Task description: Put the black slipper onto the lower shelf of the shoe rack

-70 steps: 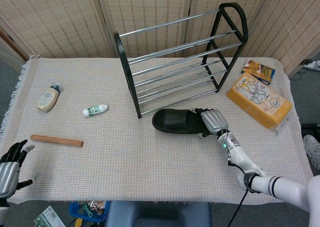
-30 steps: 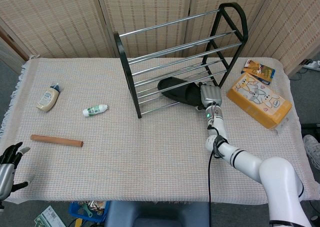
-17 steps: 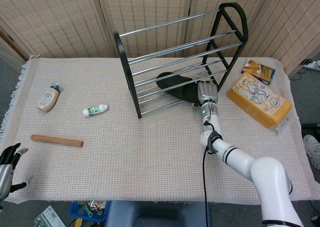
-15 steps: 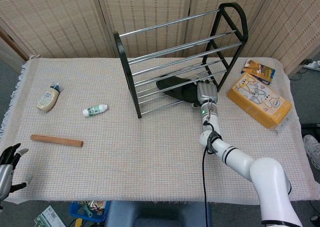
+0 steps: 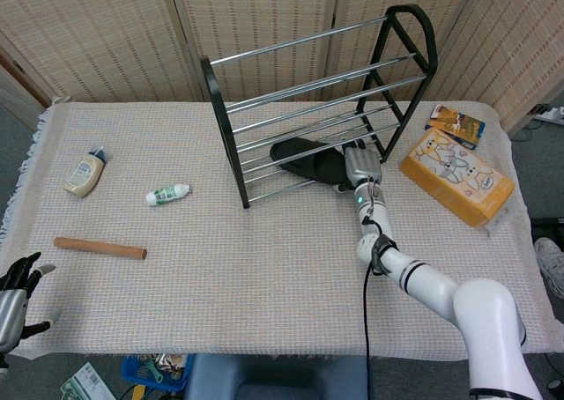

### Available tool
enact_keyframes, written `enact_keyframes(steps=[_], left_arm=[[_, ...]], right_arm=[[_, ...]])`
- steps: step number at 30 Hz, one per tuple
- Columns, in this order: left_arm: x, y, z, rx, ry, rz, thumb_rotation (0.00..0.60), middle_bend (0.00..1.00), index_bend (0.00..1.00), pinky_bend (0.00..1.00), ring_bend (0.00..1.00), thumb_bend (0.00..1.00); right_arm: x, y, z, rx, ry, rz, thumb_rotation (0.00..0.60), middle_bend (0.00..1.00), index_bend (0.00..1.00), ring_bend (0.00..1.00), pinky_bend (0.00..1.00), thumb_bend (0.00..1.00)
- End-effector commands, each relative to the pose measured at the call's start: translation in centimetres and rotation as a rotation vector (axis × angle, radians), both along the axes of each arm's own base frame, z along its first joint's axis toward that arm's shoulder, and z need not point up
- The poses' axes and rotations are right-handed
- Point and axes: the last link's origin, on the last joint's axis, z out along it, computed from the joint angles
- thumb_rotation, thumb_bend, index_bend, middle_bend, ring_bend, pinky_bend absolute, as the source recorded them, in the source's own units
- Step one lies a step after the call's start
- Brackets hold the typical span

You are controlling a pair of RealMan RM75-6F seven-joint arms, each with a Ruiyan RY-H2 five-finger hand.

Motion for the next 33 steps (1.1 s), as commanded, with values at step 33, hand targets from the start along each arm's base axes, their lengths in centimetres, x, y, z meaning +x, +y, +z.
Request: enact_keyframes(steps=[33], left_arm=[[1.1,0.1,-0.5,-0.012,-0.018,-0.033,0.6,0.1,0.25,0.25,0.1,0.24]], right_arm=[[-7.7,5.2,3.2,0.086,0.127,0.104,0.6,0.15,0.0,0.1,0.18,0.12]])
